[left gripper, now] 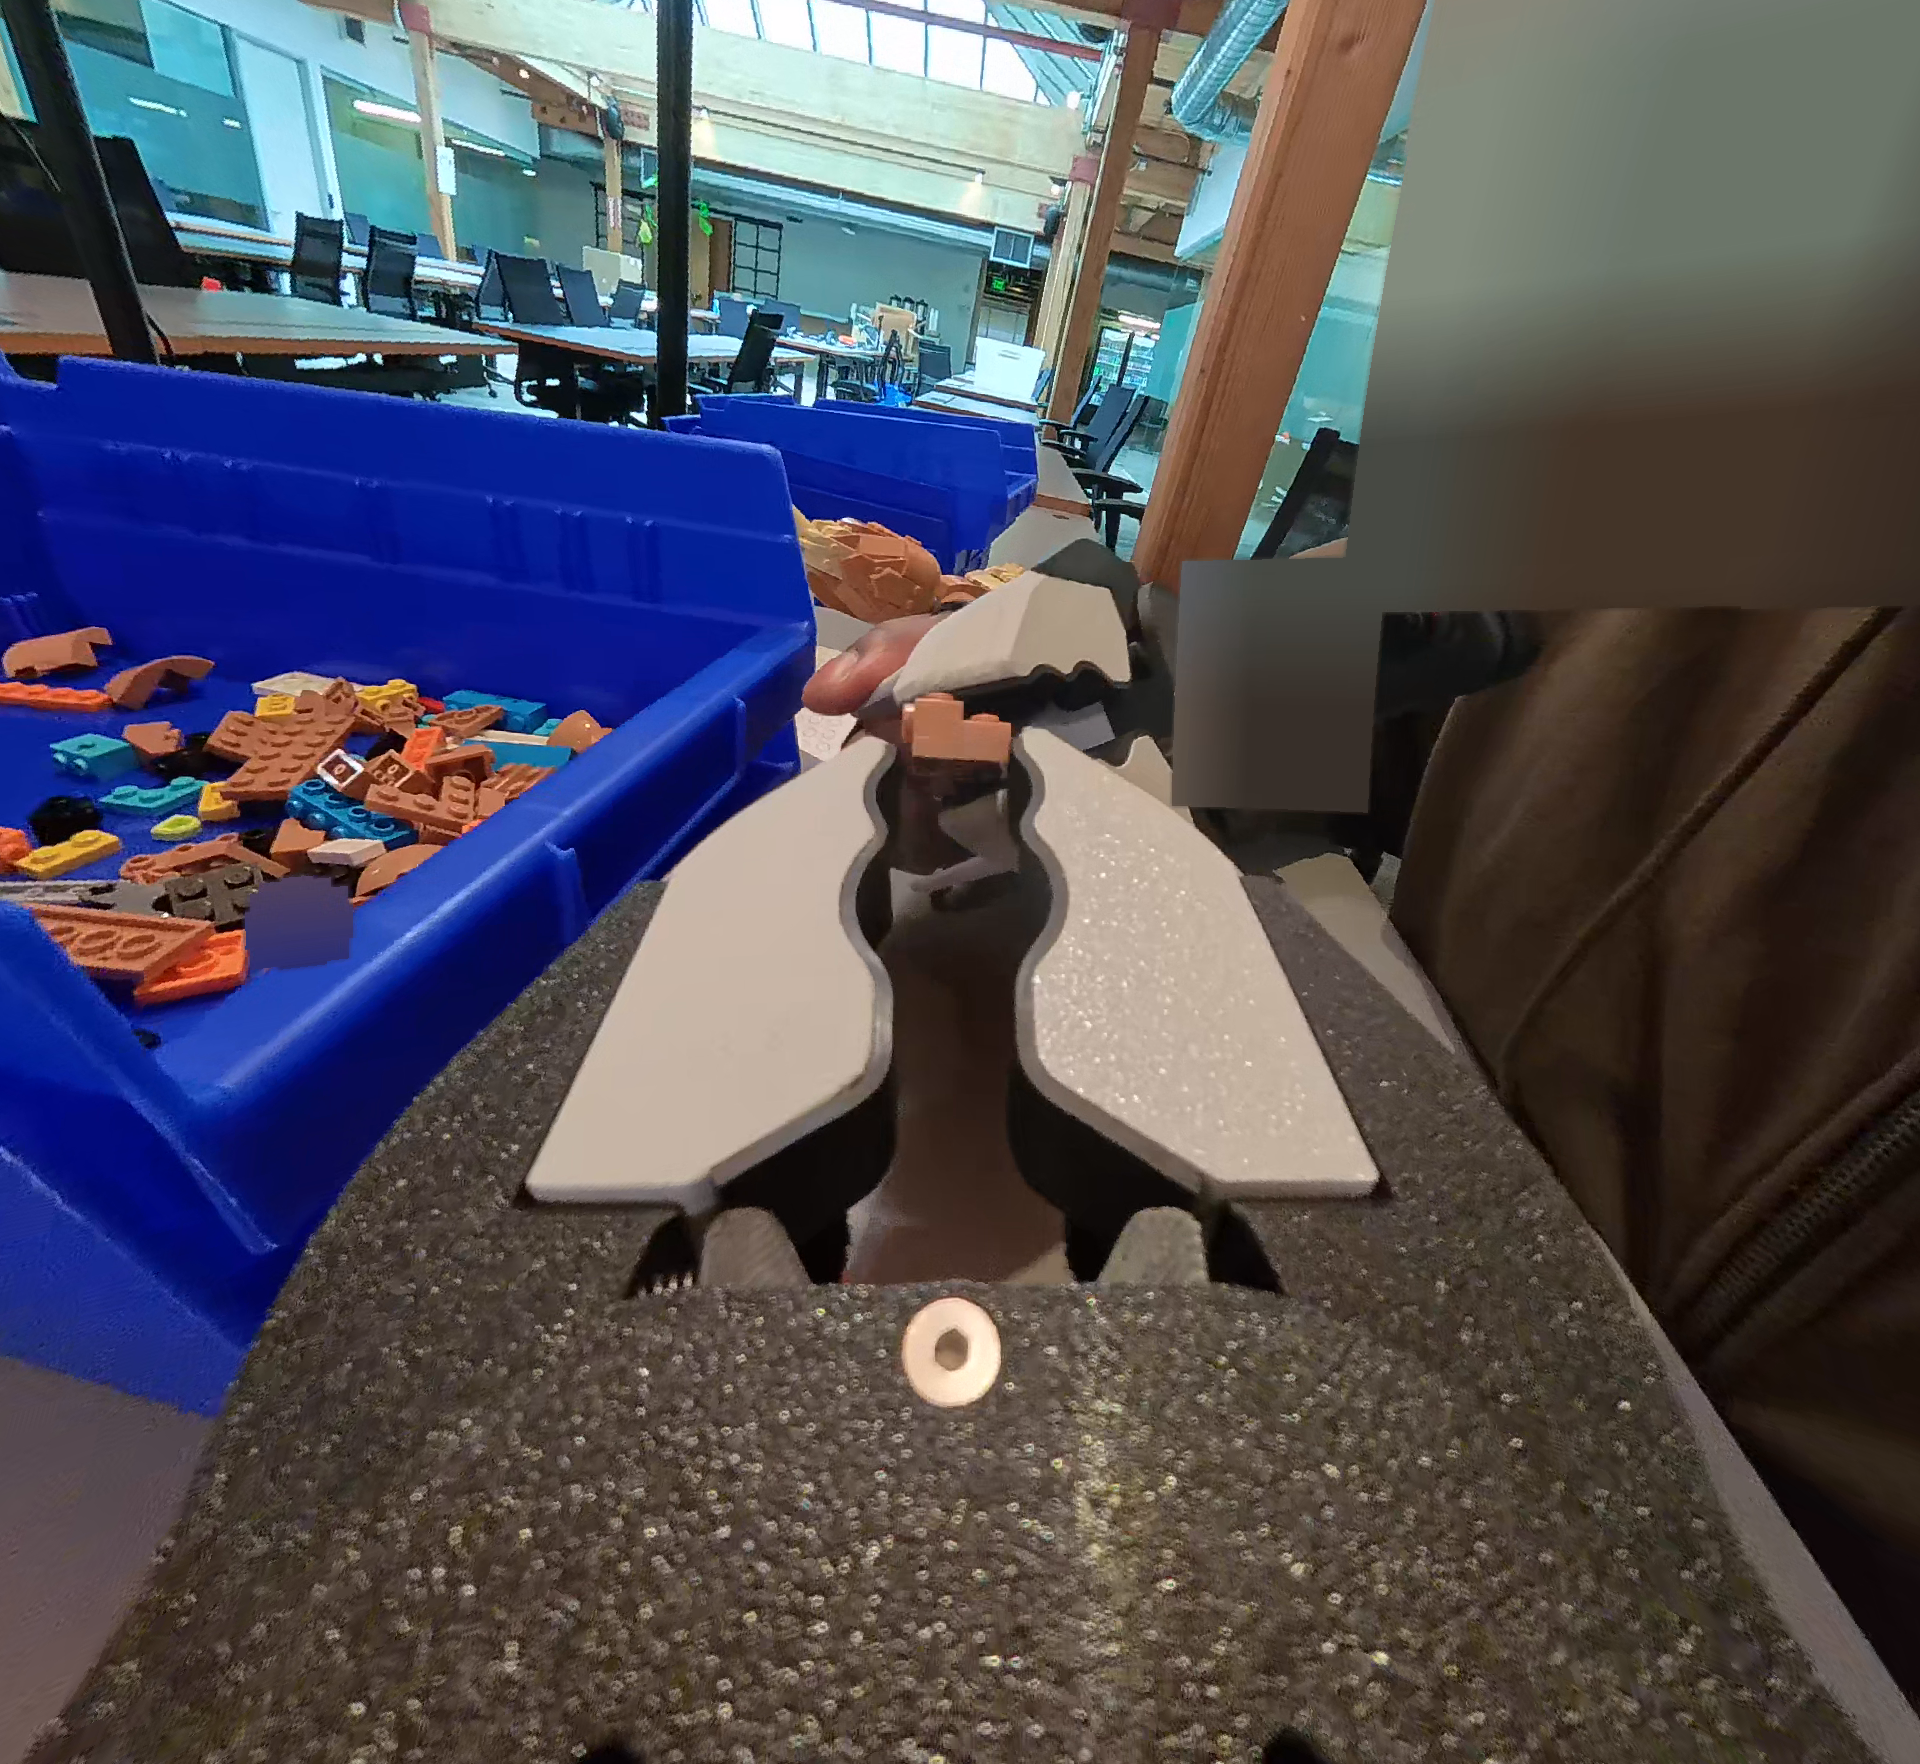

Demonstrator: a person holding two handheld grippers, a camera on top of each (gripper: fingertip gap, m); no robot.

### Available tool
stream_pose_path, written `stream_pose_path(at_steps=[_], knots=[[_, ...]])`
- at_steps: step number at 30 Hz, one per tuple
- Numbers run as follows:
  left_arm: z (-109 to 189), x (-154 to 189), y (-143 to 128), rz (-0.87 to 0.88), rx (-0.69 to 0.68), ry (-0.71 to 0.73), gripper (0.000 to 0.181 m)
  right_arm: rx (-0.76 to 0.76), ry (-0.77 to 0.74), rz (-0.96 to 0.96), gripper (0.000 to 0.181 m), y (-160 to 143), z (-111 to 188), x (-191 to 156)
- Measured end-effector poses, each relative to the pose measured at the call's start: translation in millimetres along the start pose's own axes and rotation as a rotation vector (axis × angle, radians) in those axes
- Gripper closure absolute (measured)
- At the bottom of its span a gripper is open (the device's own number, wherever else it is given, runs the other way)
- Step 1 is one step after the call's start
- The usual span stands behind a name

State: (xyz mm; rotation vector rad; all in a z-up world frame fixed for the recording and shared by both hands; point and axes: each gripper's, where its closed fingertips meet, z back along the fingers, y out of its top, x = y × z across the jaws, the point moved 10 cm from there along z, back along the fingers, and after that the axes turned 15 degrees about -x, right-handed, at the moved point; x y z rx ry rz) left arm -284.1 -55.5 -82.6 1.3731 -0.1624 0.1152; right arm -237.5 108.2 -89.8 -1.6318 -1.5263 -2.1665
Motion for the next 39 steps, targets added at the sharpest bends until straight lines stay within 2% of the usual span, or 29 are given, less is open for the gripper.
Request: stream_pose_path(at_steps=[6, 11, 16, 19, 26, 31, 39], knots=[[0.4, 1.6, -1.0, -0.045, -0.004, 0.032, 0.165, 0.001, 0.021, -0.015, 0.165, -0.6, -0.5, -0.6], [4.0, -2.3, -1.4, 0.009, -0.048, -0.025, 0.165, -0.01, 0.043, 0.035, 0.163, -0.8, -0.8, -3.4], [8.9, -8.2, -2.1, 0.074, -0.099, -0.074, 0.165, -0.044, 0.096, 0.133, 0.153, -2.6, -1.1, -6.3], [14.6, -12.1, -1.3, 0.116, -0.166, -0.096, 0.165, -0.061, 0.122, 0.226, 0.15, -4.2, 0.2, -8.8], [15.0, -7.6, -8.3, 0.049, -0.497, -0.064, 0.165, -0.086, 0.104, 0.512, 0.141, -10.2, -0.6, -24.2], [7.4, -3.2, -15.0, 0.027, -0.594, -0.07, 0.165, -0.069, 0.112, 0.651, 0.141, -11.3, -0.4, -37.9], [-2.4, 0.0, -22.3, 0.011, -0.659, -0.062, 0.165, -0.065, 0.144, 0.698, 0.153, -11.3, -0.5, -48.9]])
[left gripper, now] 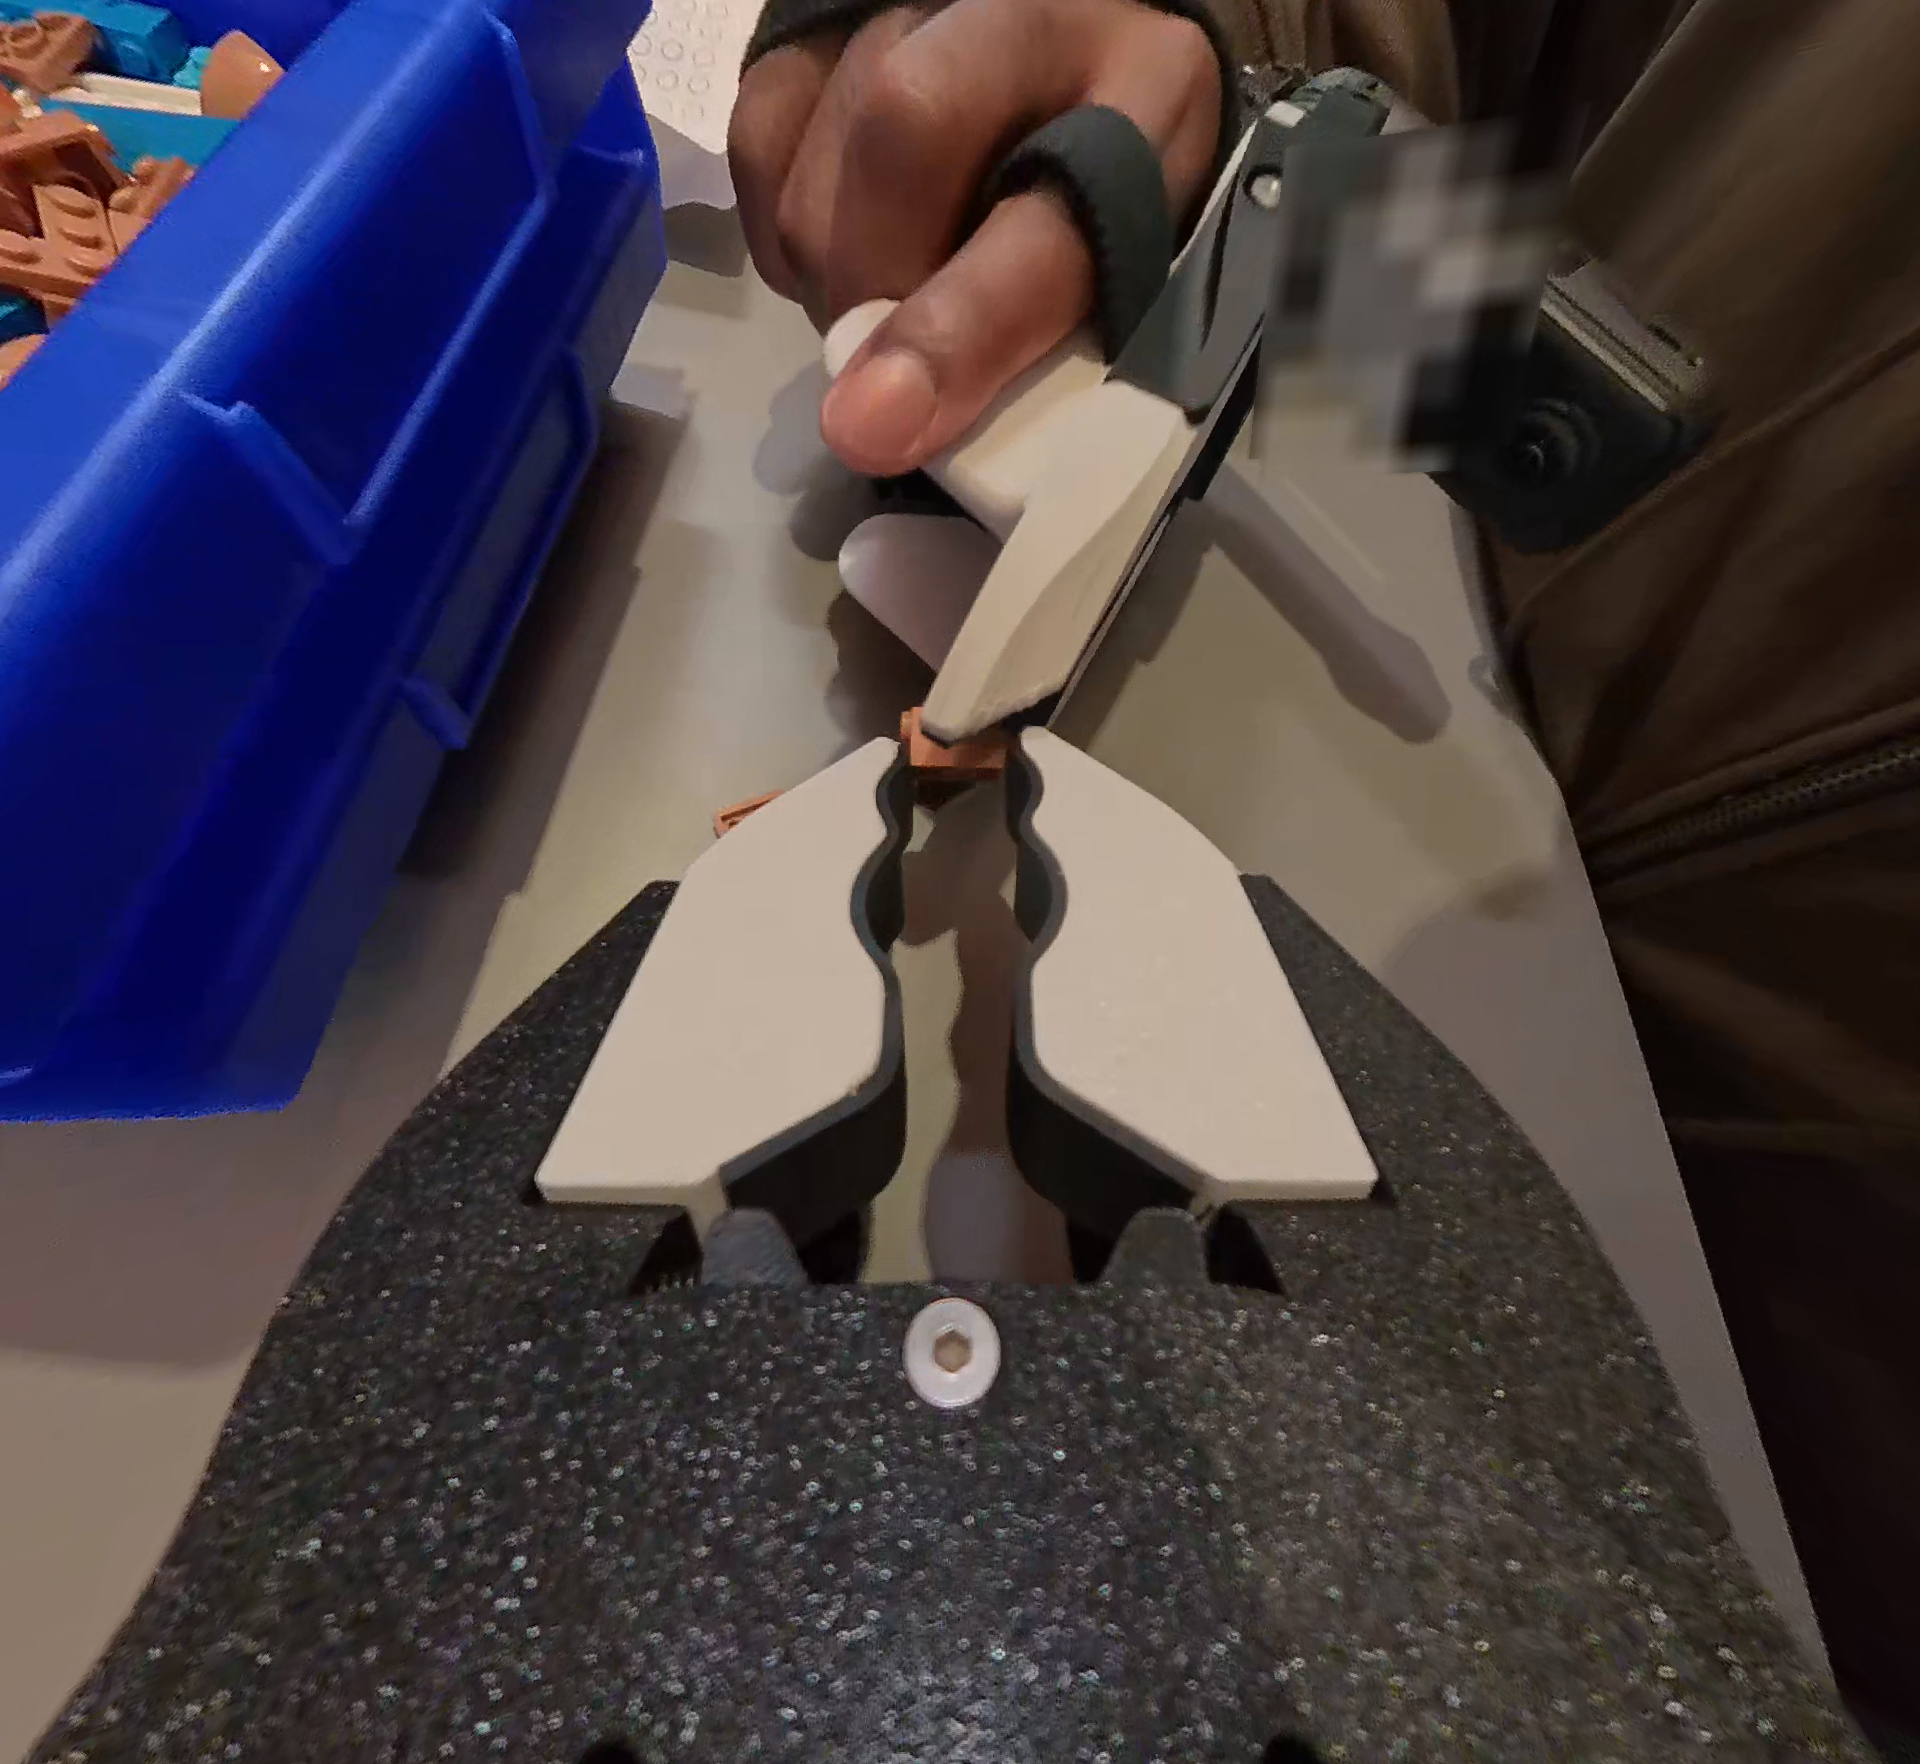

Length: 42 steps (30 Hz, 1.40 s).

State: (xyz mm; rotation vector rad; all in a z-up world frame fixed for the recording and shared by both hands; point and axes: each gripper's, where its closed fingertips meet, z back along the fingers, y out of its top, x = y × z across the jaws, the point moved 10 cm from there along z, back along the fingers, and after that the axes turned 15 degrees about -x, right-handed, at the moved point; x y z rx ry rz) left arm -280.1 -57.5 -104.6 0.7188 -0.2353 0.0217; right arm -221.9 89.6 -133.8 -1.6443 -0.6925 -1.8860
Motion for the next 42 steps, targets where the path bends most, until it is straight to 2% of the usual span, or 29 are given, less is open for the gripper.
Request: stream_pose_path(at_steps=[2, 11, 22, 32, 42], knots=[[1.7, -0.3, 0.6, -0.001, 0.02, 0.003, 0.165, -0.01, 0.007, 0.006, 0.162, -0.4, -0.2, -1.6], [6.8, -1.0, 1.5, 0.004, 0.076, -0.015, 0.165, -0.003, -0.003, -0.117, 0.159, -4.8, 0.1, 5.1], [4.8, -0.8, 2.9, 0.012, 0.065, 0.016, 0.165, -0.045, 0.004, -0.079, 0.162, -3.9, -1.9, 2.7], [9.6, -0.9, 3.5, 0.009, 0.206, -0.101, 0.165, 0.013, 0.015, -0.197, 0.163, -5.5, 5.7, 17.2], [10.4, -0.3, 3.0, -0.006, 0.244, -0.158, 0.165, 0.056, 0.013, -0.233, 0.163, -6.4, 9.4, 20.9]])
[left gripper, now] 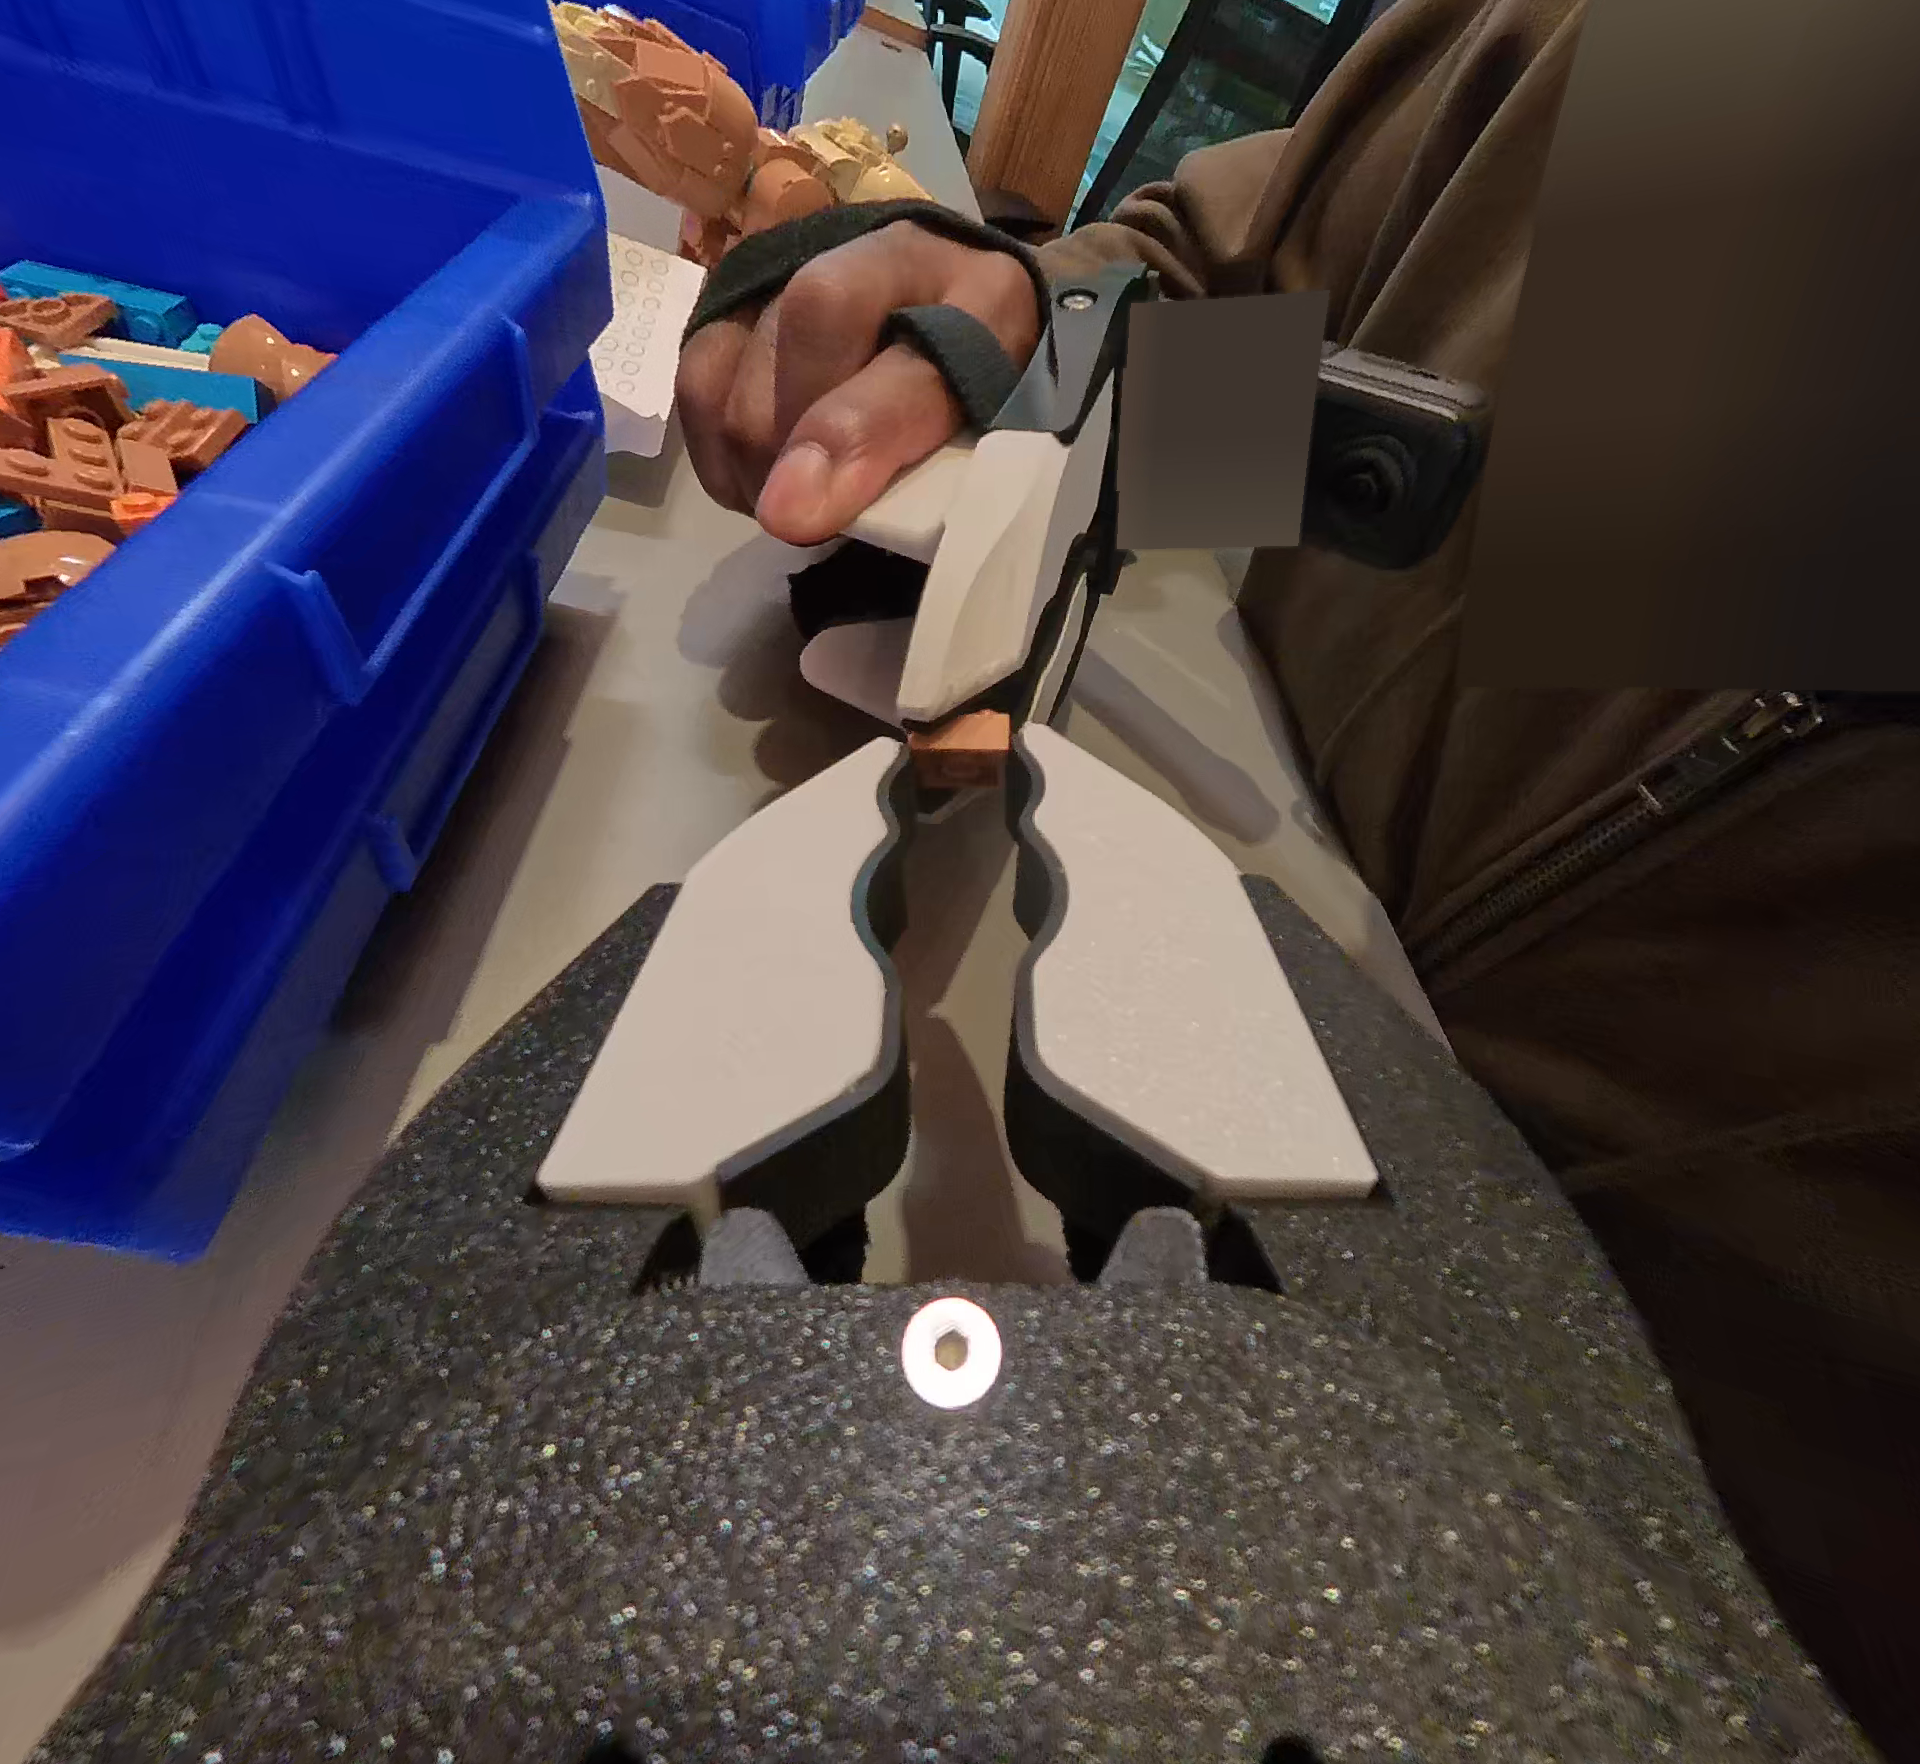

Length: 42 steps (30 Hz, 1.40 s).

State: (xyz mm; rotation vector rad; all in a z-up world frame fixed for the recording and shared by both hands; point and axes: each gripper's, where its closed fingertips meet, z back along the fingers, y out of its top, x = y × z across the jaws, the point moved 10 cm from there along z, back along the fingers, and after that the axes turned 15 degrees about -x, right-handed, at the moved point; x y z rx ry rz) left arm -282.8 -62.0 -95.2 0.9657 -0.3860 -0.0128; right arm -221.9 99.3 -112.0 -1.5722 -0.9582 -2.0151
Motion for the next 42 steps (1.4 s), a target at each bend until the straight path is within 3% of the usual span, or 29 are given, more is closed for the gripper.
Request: stream_pose_path(at_steps=[11, 26, 36, 42], knots=[[-1.4, 1.9, -0.2, 0.005, 0.035, -0.086, 0.165, 0.12, 0.114, -0.179, 0.163, -4.6, 3.5, 7.5], [1.2, 0.2, 0.6, 0.072, 0.049, -0.108, 0.165, 0.025, -0.067, 0.07, 0.164, 1.4, 7.2, 2.9], [0.4, 1.7, -0.7, 0.016, 0.042, -0.098, 0.165, 0.05, -0.071, 0.058, 0.165, -0.6, 9.4, -0.8], [-1.2, -1.0, 0.8, 0.022, 0.119, -0.073, 0.161, 0.028, -0.135, 0.052, 0.165, -2.8, 7.7, 0.3]])
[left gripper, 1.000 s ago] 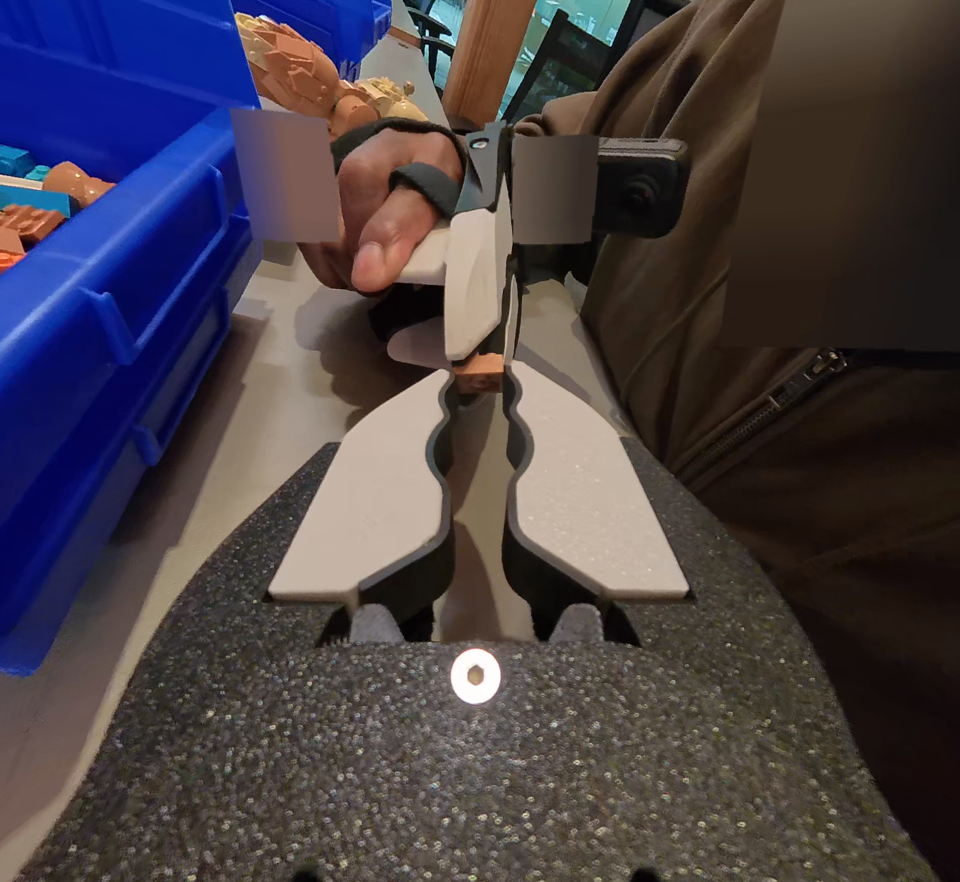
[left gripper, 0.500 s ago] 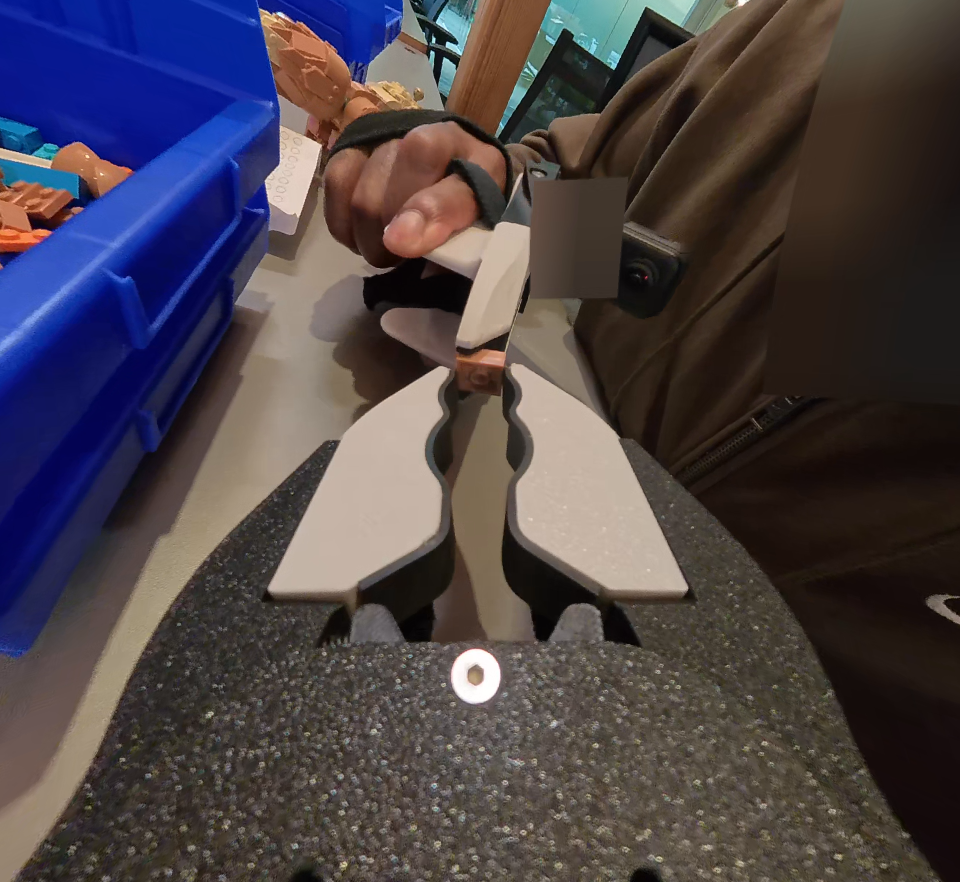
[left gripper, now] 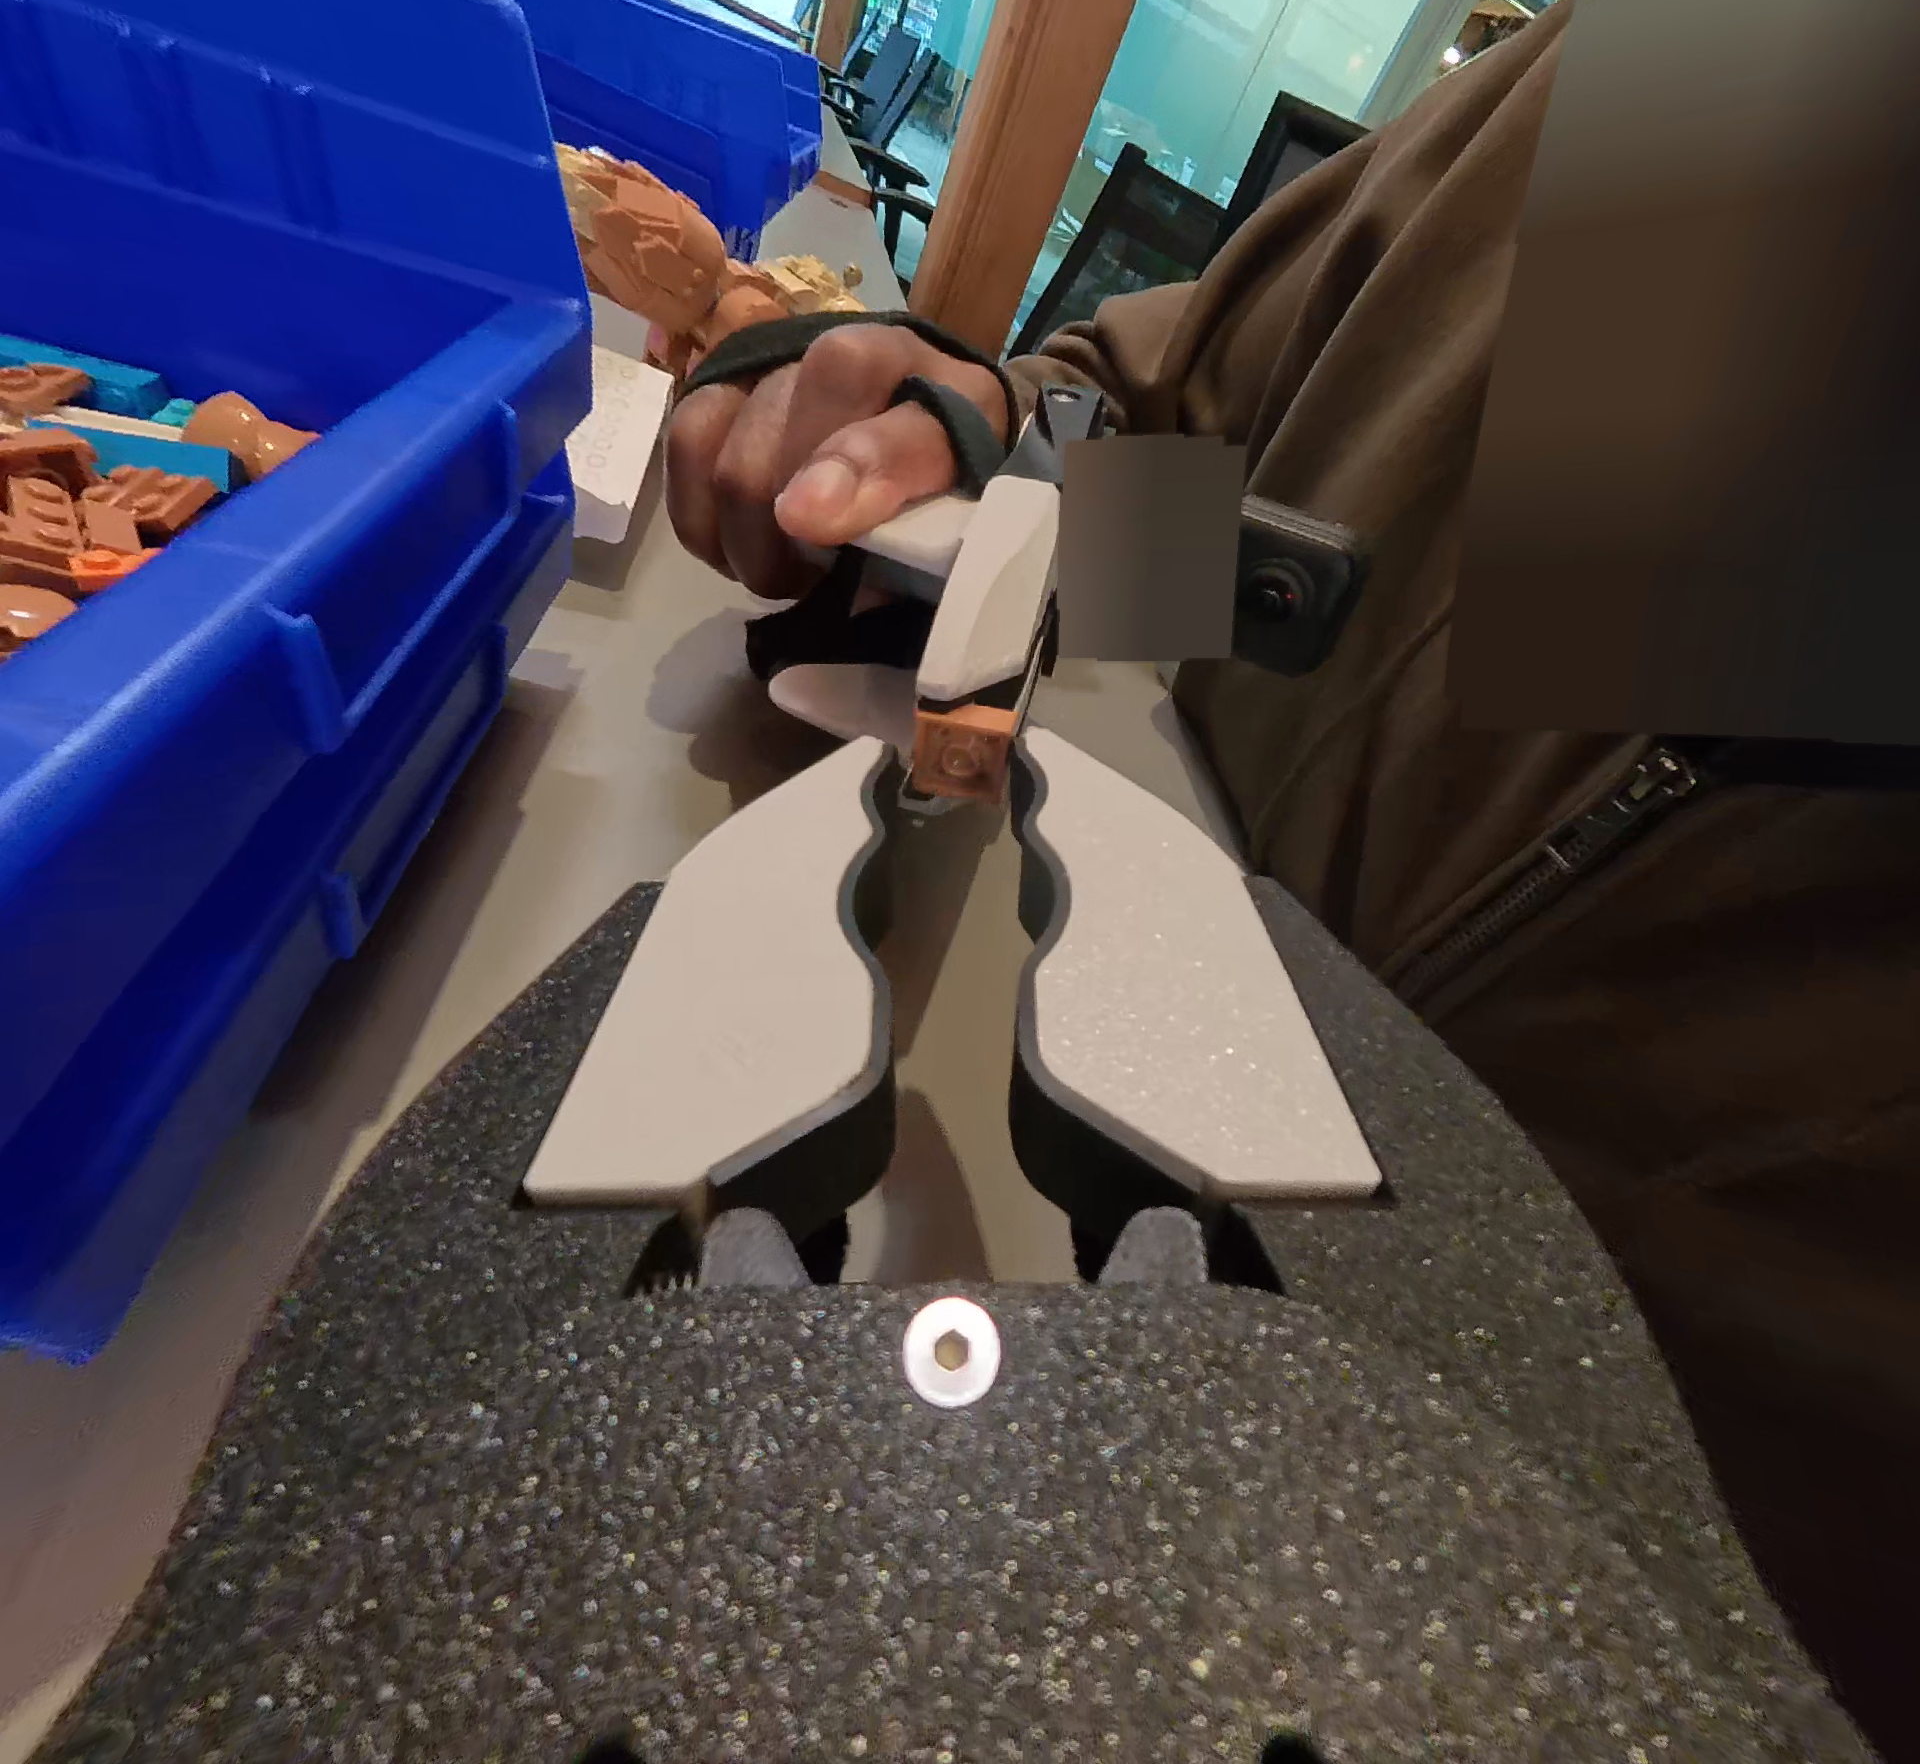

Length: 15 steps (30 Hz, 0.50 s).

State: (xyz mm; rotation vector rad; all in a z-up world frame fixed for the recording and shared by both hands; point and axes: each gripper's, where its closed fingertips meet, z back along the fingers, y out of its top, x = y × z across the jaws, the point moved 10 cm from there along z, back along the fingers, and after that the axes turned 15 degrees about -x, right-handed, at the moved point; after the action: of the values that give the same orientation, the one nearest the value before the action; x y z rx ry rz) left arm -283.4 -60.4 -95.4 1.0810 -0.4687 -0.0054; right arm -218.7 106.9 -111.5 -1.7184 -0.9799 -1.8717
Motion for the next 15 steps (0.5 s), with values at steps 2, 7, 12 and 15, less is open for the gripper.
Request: stream_pose_path(at_steps=[2, 7, 12, 15], knots=[[-2.9, 1.4, 0.1, -0.029, 0.005, 0.012, 0.162, 0.001, -0.001, 0.001, 0.165, 1.0, -0.3, -0.8], [-1.8, 2.7, 2.7, -0.118, -0.007, 0.147, 0.164, -0.028, 0.007, -0.06, 0.165, -2.5, -4.5, -0.6], [1.9, 8.6, 5.4, -0.337, -0.128, 0.437, 0.164, -0.027, 0.148, -0.289, 0.161, -13.4, -7.3, 6.3], [3.1, 11.8, 6.3, -0.47, -0.218, 0.622, 0.164, -0.016, 0.256, -0.486, 0.161, -19.1, -8.7, 14.7]])
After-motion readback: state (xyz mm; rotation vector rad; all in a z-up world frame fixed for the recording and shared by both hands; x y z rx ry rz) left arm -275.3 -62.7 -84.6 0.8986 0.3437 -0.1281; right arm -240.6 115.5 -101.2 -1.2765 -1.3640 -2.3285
